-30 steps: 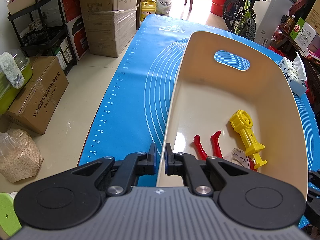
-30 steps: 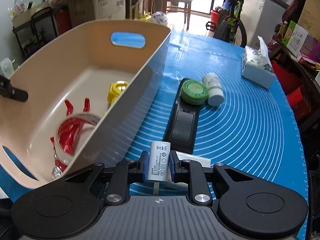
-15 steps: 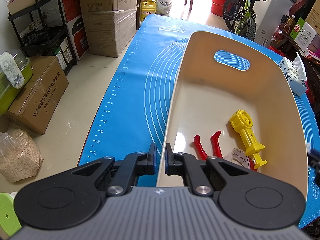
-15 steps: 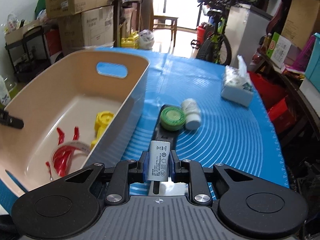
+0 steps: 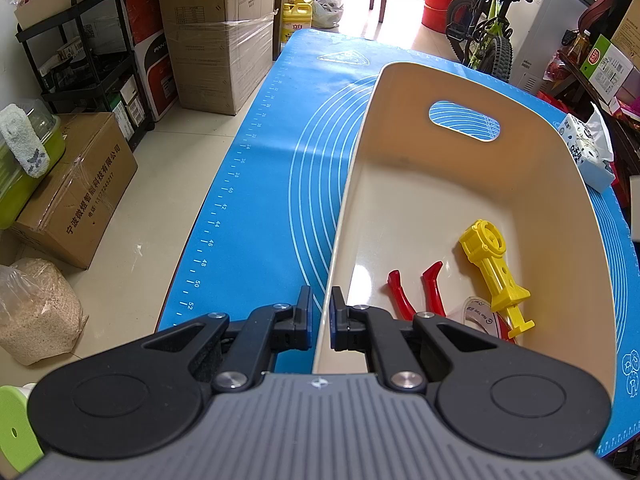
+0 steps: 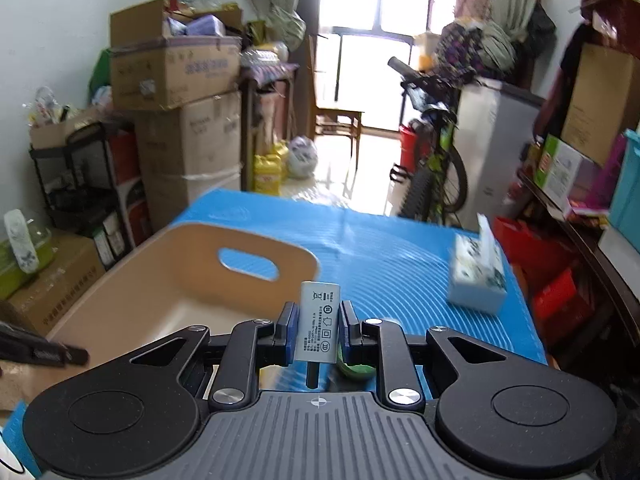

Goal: Organize rigid objects
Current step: 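Lift the white charger with the right gripper over the basket, then lower the charger into the basket and open the right gripper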

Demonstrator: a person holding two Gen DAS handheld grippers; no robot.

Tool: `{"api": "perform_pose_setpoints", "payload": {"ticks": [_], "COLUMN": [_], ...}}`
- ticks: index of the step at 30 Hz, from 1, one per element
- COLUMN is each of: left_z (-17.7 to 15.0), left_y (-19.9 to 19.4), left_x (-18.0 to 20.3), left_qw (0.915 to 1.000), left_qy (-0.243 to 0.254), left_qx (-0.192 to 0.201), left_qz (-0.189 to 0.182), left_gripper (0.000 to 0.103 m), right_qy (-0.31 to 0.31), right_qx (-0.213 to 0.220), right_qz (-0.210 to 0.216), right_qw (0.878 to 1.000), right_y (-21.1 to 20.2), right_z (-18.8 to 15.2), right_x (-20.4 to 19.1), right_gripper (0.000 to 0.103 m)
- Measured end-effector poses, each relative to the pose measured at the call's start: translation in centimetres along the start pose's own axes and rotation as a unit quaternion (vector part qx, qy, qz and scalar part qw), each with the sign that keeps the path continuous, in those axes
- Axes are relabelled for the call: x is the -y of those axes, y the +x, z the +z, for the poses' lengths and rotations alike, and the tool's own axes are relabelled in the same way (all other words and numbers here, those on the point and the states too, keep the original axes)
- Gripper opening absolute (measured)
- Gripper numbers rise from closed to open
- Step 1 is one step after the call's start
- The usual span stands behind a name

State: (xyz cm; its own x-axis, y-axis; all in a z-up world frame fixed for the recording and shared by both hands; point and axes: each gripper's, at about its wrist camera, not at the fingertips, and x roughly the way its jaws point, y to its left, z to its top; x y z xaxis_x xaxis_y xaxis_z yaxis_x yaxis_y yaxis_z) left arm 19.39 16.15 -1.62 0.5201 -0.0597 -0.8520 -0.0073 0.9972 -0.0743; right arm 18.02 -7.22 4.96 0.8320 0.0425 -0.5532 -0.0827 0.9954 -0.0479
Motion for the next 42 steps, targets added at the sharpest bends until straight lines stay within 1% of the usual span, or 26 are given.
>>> {"api": "perform_pose_setpoints", "payload": {"ticks": [4,7,10,15,20,26,30,33,37,40,42], "left_z": [0.0,0.0,0.0,0.0,-0.1,0.0,0.0,0.0,0.0,0.0,0.0], "left_y": [0.0,0.0,0.0,0.0,0.0,0.0,0.0,0.0,0.0,0.0,0.0], "left_x": [0.0,0.1,0.1,0.1,0.0,0.0,0.0,0.0,0.0,0.0,0.0], "left_qw": [1.0,1.0,1.0,1.0,1.0,1.0,1.0,1.0,1.0,1.0,1.0], "left_qy": [0.001,0.0,0.0,0.0,0.0,-0.001,0.001,0.0,0.0,0.0,0.0], "left_qx": [0.0,0.0,0.0,0.0,0.0,0.0,0.0,0.0,0.0,0.0,0.0], "left_qz": [0.0,0.0,0.0,0.0,-0.001,-0.001,0.0,0.0,0.0,0.0,0.0], "left_gripper": [0.011,0.011,0.011,0.011,0.011,0.011,0.011,0.011,0.012,0.012,0.012], "right_qy": [-0.01,-0.017,-0.028,-0.036,-0.038,-0.027,-0.04,-0.045,-0.05,-0.048,-0.037], "right_qx": [0.004,-0.005,-0.022,-0.063,-0.101,-0.145,-0.158,-0.178,-0.18,-0.18,-0.171], "right_qz": [0.021,0.04,0.058,0.086,0.094,0.094,0.089,0.093,0.092,0.095,0.1], "right_qw": [1.0,0.999,0.998,0.994,0.99,0.985,0.983,0.978,0.978,0.978,0.98], "right_y": [0.5,1.3,2.2,3.9,5.6,7.4,7.7,8.3,8.3,8.1,7.7], "right_z": [0.7,0.7,0.1,-1.7,-3.2,-4.5,-5.1,-5.2,-5.4,-5.4,-5.1], "right_x": [-1.7,-3.2,-5.0,-7.3,-8.5,-8.8,-9.3,-9.5,-9.7,-9.4,-9.0], "right_gripper": [0.03,0.03,0.03,0.03,0.03,0.03,0.031,0.031,0.03,0.034,0.037]}}
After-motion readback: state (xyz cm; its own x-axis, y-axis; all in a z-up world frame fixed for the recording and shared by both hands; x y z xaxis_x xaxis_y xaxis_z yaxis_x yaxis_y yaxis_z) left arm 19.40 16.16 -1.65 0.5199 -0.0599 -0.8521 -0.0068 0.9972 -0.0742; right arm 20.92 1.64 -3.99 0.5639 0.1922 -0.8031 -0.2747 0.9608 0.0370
